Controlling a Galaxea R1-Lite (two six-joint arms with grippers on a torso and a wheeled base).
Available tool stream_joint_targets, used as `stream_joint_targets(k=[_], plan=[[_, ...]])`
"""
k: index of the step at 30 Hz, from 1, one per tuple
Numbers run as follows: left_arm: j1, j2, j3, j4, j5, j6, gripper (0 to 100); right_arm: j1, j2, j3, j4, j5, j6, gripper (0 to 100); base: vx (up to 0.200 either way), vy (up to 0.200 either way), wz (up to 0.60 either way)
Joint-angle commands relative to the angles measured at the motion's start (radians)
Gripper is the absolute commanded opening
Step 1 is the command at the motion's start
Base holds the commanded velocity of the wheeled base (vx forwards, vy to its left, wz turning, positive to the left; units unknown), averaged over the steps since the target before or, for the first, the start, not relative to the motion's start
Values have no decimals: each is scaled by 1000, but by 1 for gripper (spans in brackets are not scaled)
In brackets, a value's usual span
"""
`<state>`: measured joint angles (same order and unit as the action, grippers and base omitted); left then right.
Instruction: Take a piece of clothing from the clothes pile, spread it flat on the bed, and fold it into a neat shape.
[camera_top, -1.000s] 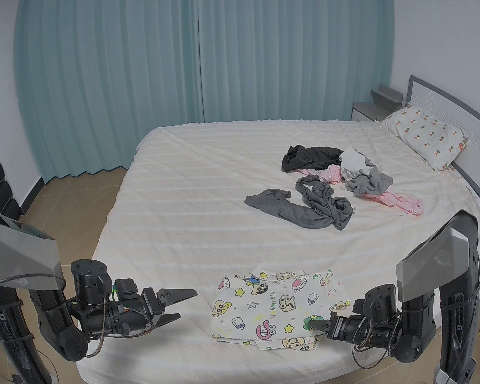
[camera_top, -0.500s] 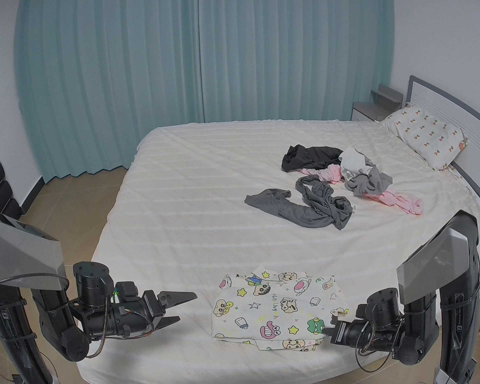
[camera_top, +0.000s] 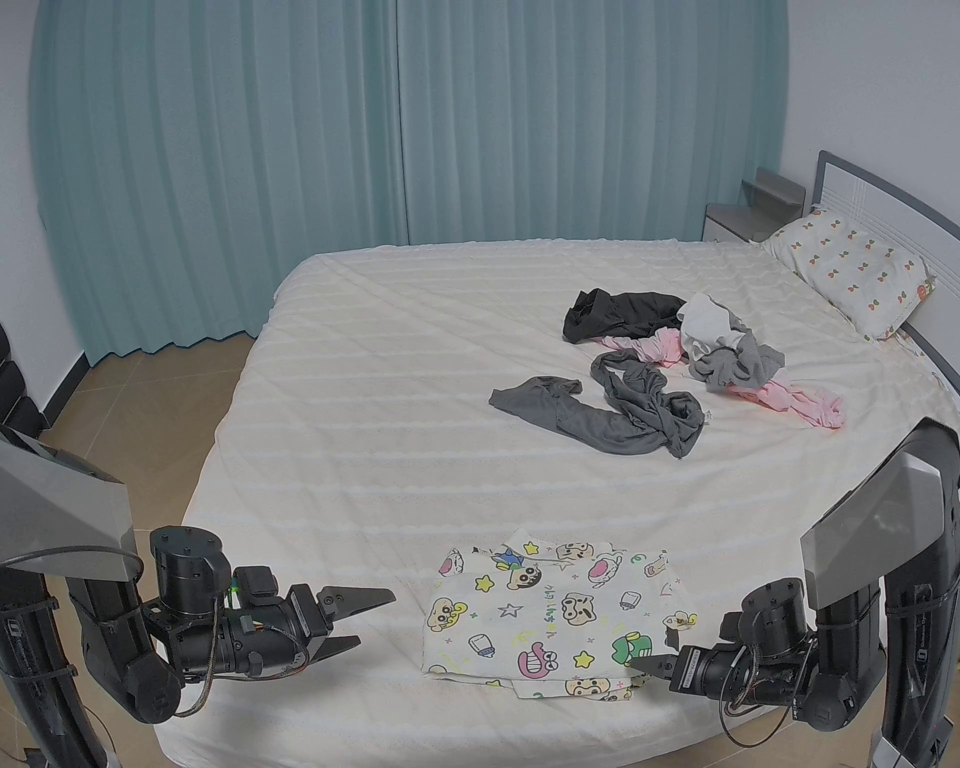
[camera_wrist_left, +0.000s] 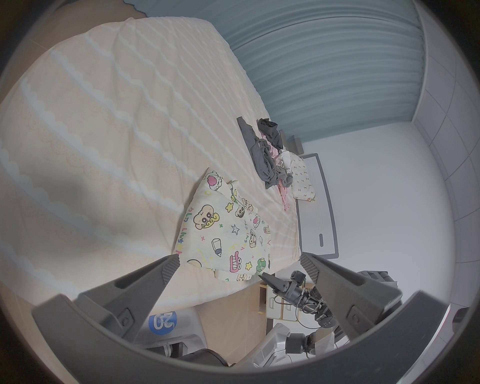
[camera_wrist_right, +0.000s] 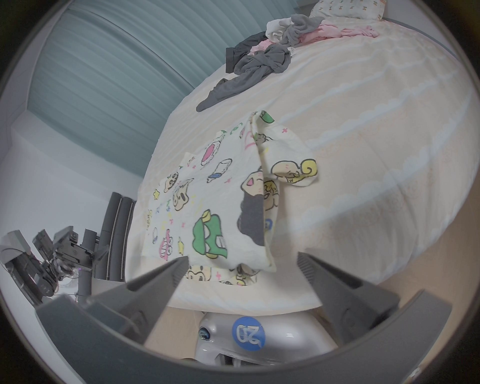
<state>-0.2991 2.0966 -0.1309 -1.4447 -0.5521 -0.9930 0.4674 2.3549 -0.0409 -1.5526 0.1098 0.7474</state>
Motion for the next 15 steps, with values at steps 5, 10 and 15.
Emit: stream_joint_targets(k=[5,10,15], plan=[[-2,5,2,0,0,0,100,10,-98,10,-12,8,62,100,0,0,0],[-2,8,0,0,0,0,100,8,-100,1,-14,1,66,100,0,0,0],[-2,11,-4,0,0,2,100,11,-74,-16,-14,4,64,100,0,0,0]])
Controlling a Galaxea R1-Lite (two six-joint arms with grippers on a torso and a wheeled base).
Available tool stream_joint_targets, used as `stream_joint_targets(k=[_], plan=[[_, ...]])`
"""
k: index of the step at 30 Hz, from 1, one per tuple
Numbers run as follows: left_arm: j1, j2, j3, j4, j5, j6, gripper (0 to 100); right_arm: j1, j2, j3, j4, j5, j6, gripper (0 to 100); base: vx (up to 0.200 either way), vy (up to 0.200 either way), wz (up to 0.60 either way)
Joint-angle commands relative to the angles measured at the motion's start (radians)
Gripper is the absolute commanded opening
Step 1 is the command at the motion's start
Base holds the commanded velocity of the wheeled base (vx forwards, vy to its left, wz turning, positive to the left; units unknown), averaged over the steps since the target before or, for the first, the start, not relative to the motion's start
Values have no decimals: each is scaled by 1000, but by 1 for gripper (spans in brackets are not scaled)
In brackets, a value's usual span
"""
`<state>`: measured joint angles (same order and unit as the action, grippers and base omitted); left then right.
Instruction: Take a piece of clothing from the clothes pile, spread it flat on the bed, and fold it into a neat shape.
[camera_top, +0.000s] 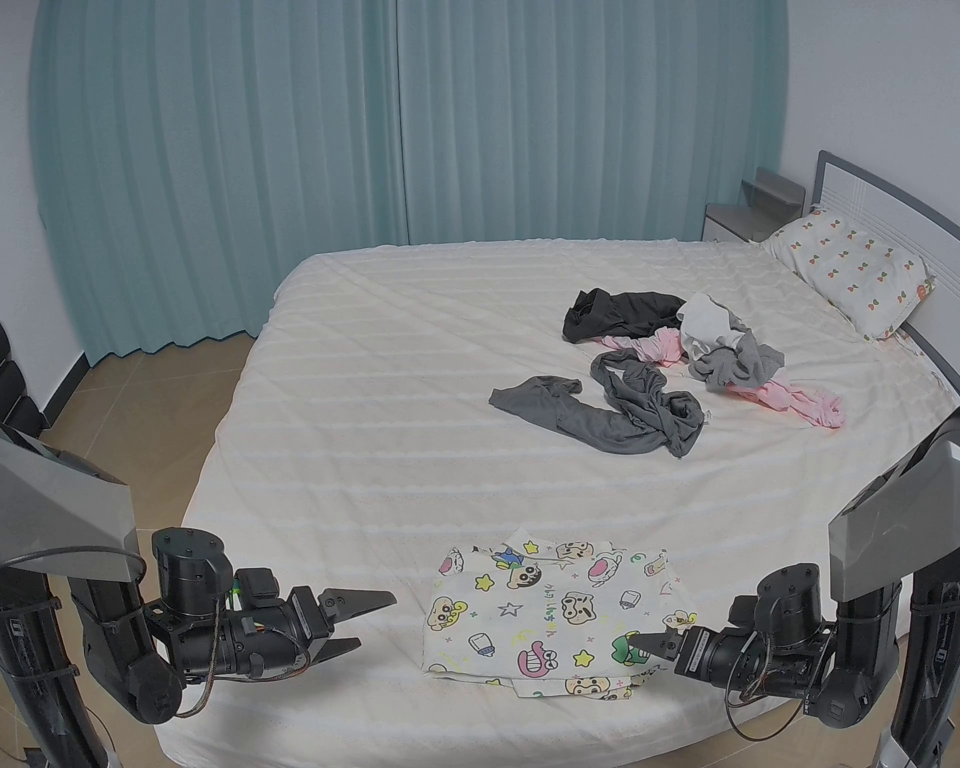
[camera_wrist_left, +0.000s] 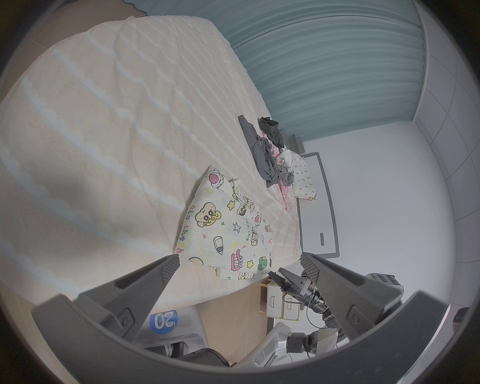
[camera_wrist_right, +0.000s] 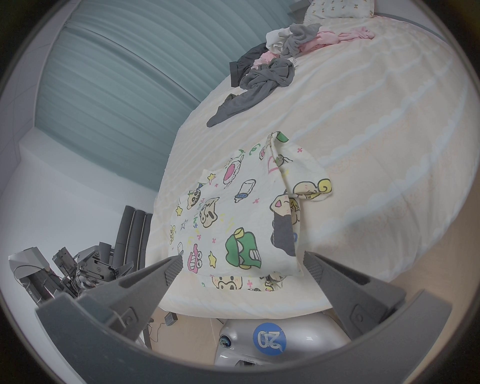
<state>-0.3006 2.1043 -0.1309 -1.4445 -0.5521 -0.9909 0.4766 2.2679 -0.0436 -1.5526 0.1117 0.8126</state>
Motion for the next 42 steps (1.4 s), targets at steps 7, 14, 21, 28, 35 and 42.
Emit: stream_joint_targets(k=[7,14,21,28,35,42], plan=[[0,5,-4,-1,0,0,100,11,75,-39,-12,-4,-47,0,0,0,0],[0,5,-3,-1,0,0,100,13,73,-25,-14,-4,-50,0,0,0,0],[0,5,-1,-1,1,0,100,10,30,10,-12,0,-50,0,0,0,0],[0,5,-1,-1,0,0,100,0,25,44,-12,2,-82,0,0,0,0],[0,5,-1,-1,0,0,100,-42,56,44,-9,5,-108,0,0,0,0],[0,5,-1,-1,1,0,100,-52,67,44,19,8,-135,0,0,0,0]])
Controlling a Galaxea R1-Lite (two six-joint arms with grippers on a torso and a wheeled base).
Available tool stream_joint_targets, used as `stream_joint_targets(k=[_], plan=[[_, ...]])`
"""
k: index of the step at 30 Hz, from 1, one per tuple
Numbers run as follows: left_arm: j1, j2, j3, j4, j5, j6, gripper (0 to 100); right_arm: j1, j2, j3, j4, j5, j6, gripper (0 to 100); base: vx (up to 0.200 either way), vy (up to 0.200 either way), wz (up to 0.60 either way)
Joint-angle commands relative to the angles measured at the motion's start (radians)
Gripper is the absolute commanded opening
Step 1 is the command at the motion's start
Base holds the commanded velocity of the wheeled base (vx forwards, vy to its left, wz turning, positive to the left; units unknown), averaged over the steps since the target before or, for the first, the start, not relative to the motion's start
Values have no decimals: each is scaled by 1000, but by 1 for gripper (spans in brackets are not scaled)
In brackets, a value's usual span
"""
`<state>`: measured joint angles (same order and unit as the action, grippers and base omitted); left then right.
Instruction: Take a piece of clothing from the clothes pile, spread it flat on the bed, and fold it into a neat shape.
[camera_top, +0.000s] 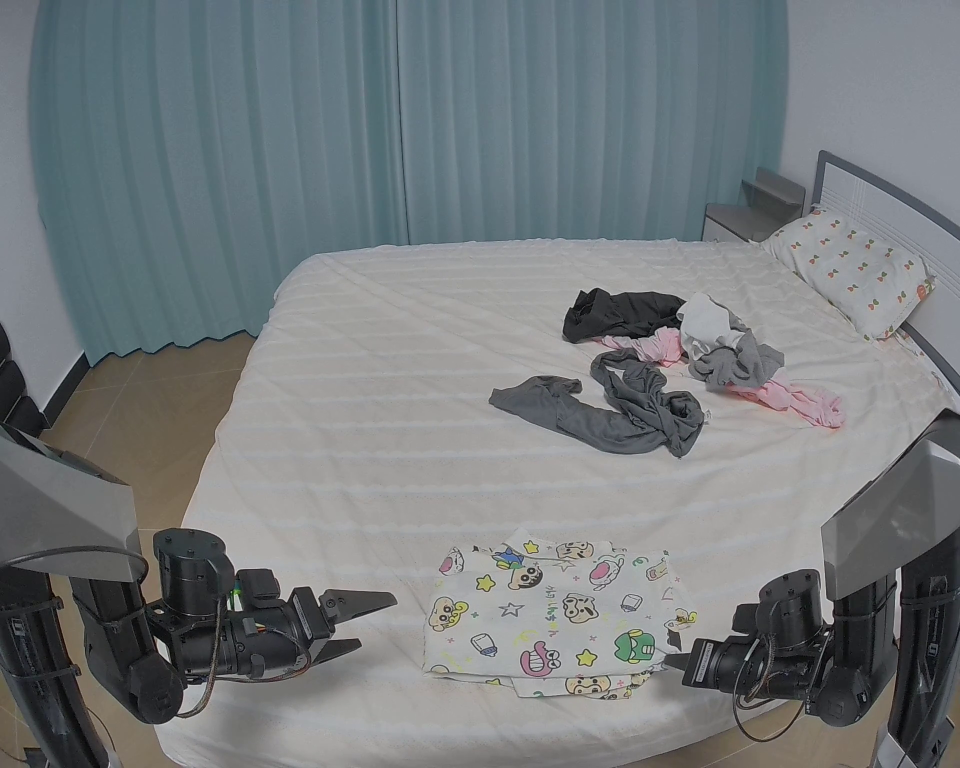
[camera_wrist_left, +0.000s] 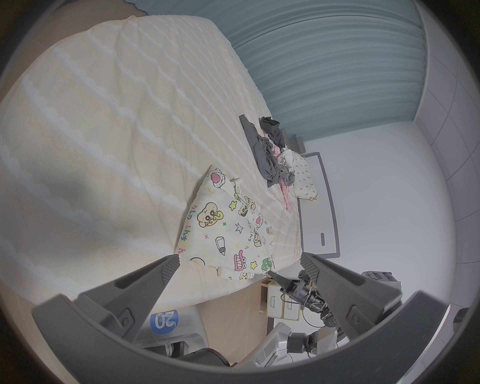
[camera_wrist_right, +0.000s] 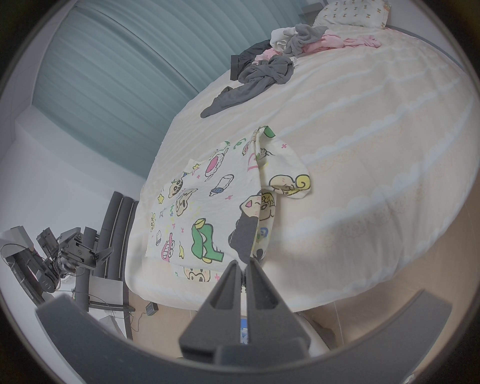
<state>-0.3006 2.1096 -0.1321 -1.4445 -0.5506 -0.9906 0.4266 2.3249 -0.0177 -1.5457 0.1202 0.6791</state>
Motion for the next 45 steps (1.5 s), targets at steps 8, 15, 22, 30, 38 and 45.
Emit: stream_joint_targets(k=[8,15,22,30,38,45], plan=[[0,1,0,-1,0,0,100,0,14,18,73,-1,-44,0,0,0,0],[0,3,-3,-1,0,0,100,0,30,18,70,-5,-58,0,0,0,0],[-2,7,-6,-1,-2,0,100,-6,-21,18,52,-34,-76,100,0,0,0],[-2,7,-11,-1,-2,0,100,-26,-343,-77,84,-123,-122,100,0,0,0],[-5,7,-4,-2,-2,0,100,-118,-145,-542,431,-80,-23,100,0,0,0],[-6,10,-6,-2,-2,1,100,-140,-12,-555,401,-24,99,100,0,0,0]])
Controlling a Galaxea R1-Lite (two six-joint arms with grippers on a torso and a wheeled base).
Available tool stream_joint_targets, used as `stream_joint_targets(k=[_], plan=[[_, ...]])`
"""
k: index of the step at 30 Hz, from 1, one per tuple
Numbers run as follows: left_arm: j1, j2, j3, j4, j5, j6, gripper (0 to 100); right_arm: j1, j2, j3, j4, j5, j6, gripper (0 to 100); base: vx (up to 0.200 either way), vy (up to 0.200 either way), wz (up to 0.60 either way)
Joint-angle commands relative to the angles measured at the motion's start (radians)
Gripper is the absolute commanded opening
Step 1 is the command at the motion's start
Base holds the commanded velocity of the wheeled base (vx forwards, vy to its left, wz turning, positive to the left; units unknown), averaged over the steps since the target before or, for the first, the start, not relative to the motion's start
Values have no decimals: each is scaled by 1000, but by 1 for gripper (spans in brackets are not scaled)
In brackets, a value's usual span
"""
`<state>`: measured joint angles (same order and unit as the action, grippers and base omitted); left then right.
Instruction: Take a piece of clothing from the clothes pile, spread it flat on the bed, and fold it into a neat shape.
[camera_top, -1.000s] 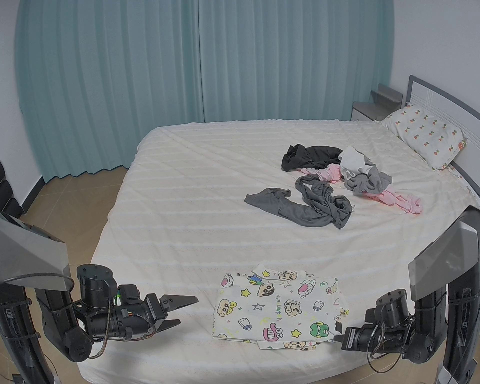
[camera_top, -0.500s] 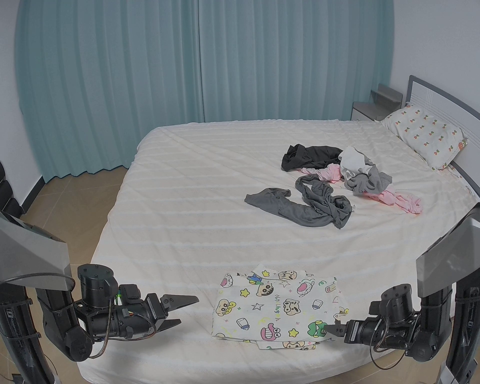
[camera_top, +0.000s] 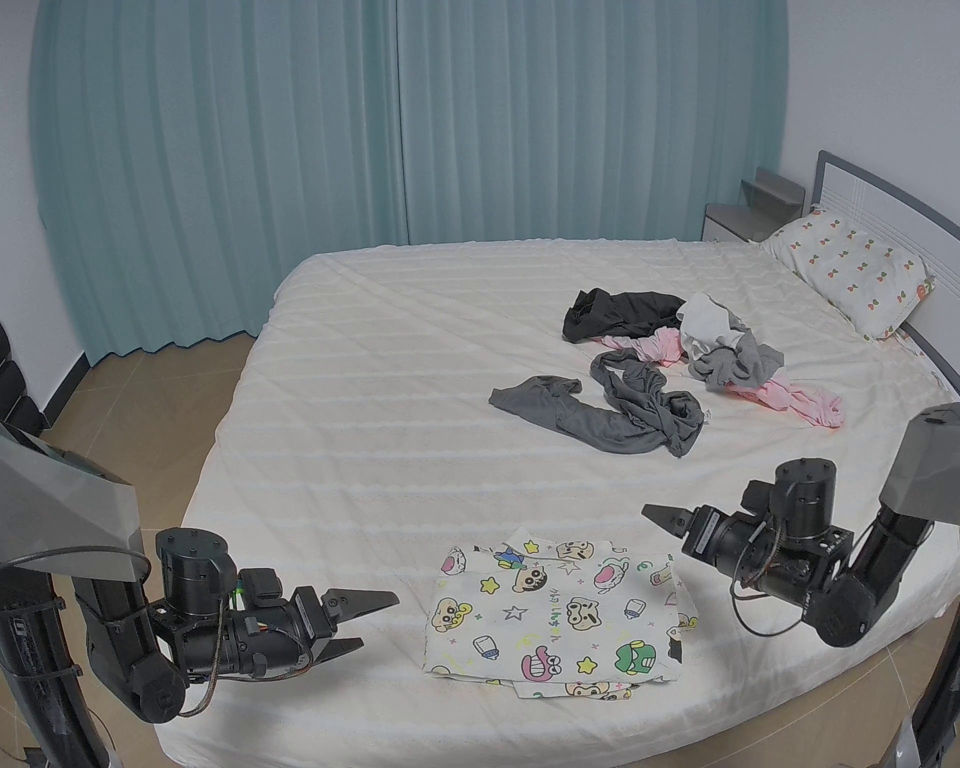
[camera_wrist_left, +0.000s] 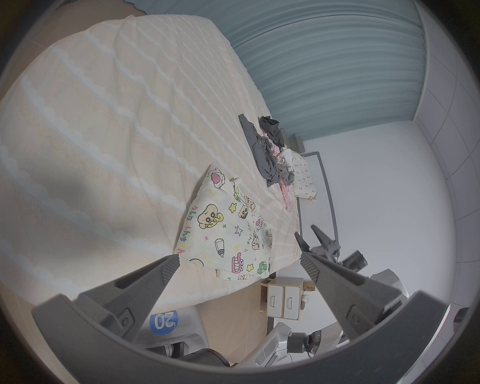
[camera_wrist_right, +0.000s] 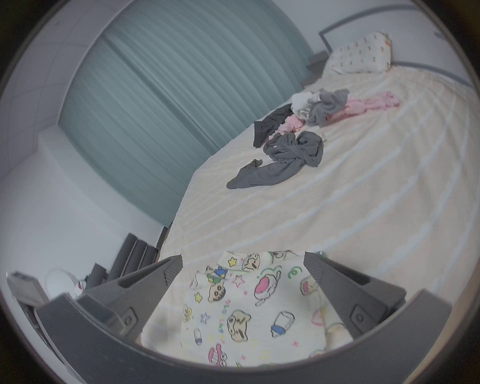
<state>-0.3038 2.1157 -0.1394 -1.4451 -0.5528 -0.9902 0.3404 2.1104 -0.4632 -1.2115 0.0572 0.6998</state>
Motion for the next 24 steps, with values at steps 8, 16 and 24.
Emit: stream_joint_targets(k=[8,16,24], plan=[[-3,7,6,-1,4,16,100,-84,303,-155,79,49,55,100,0,0,0],[-3,9,7,-1,14,28,100,-93,338,-204,70,47,55,100,50,0,0],[-5,16,7,-1,16,36,100,-92,344,-221,66,47,53,100,100,0,0]])
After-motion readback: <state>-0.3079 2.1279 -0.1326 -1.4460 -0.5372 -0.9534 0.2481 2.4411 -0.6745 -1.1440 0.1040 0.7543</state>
